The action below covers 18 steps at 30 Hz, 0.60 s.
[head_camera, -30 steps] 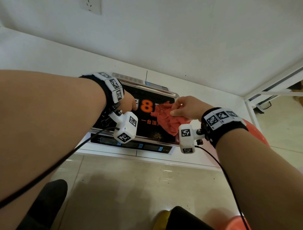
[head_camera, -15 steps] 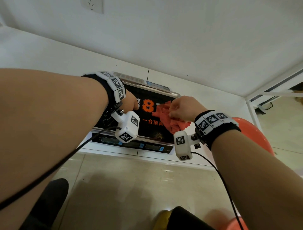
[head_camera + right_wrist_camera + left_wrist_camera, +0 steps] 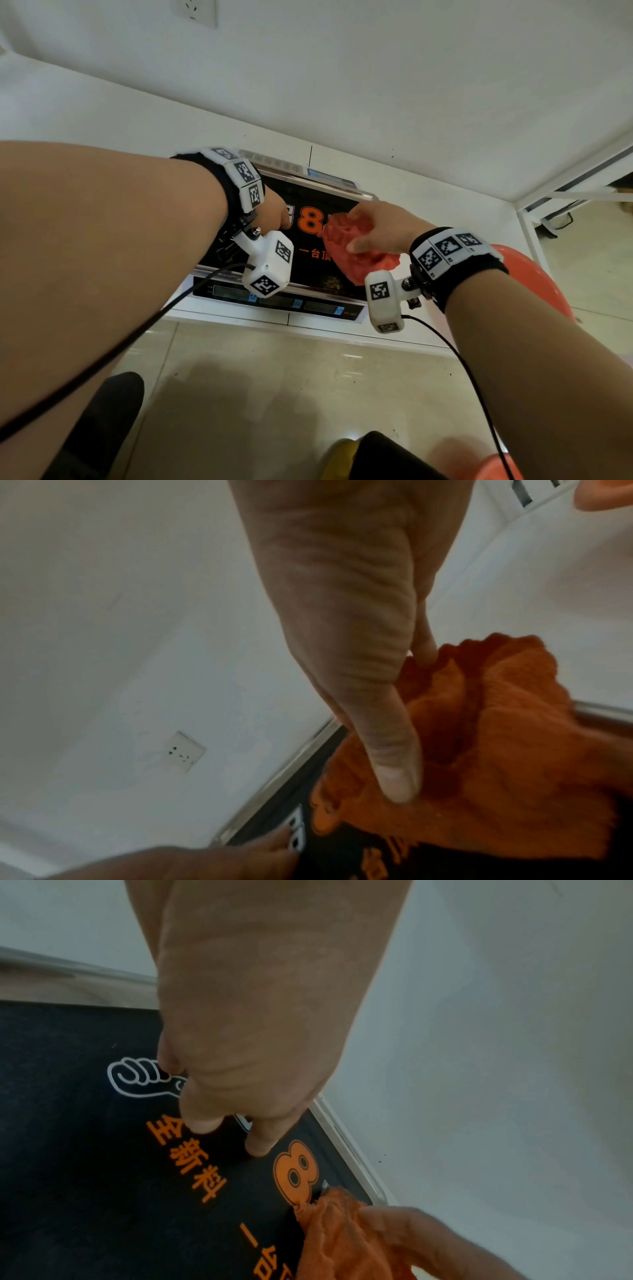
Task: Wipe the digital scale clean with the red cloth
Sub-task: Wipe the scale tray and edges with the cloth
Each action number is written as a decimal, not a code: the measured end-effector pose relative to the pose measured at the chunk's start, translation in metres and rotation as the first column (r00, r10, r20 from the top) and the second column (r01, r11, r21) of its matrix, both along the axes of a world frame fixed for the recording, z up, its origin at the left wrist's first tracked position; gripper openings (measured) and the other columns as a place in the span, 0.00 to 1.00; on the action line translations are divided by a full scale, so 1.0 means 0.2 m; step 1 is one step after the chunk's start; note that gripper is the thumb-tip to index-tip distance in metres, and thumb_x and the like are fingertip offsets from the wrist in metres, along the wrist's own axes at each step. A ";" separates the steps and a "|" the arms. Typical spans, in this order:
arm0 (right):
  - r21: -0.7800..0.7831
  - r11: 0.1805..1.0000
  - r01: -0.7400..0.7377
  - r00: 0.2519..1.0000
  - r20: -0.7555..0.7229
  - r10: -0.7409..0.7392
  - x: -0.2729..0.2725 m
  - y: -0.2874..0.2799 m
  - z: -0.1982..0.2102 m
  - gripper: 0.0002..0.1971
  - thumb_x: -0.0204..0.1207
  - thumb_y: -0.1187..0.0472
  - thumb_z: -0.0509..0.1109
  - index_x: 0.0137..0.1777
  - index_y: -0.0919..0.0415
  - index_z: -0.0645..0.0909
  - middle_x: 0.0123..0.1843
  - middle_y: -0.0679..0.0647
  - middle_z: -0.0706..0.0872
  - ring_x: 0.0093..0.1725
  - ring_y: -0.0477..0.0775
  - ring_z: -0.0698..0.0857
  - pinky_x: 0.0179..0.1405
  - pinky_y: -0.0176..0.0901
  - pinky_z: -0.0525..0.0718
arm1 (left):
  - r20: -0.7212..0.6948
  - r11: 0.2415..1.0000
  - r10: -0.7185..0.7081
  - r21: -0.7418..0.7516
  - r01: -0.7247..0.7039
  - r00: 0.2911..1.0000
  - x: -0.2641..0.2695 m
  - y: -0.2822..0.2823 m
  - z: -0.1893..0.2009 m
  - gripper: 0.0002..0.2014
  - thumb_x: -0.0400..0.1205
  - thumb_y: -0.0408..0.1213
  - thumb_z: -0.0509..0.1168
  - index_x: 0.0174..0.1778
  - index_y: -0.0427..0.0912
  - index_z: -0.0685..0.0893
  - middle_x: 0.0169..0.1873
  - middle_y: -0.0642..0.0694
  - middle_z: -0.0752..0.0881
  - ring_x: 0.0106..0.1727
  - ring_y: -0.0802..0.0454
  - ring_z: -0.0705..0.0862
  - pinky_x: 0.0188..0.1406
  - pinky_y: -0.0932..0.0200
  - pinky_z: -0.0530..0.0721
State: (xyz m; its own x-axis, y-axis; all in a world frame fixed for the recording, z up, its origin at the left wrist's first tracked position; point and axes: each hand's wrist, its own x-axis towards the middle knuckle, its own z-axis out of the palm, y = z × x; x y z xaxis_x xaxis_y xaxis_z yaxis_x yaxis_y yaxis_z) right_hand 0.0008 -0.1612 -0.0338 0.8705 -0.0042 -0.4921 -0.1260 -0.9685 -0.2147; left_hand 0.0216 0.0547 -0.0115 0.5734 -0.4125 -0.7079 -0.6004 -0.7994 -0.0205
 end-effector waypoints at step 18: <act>-0.013 0.997 -0.080 0.987 -0.138 0.077 -0.10 0.08 -0.06 0.08 0.77 0.64 0.73 0.51 0.50 0.83 0.50 0.53 0.89 0.50 0.55 0.89 0.50 0.48 0.90 | -0.007 1.000 -0.017 0.004 0.017 1.000 0.02 -0.01 -0.03 0.26 0.86 0.29 0.49 0.82 0.46 0.60 0.78 0.45 0.69 0.74 0.48 0.74 0.64 0.64 0.74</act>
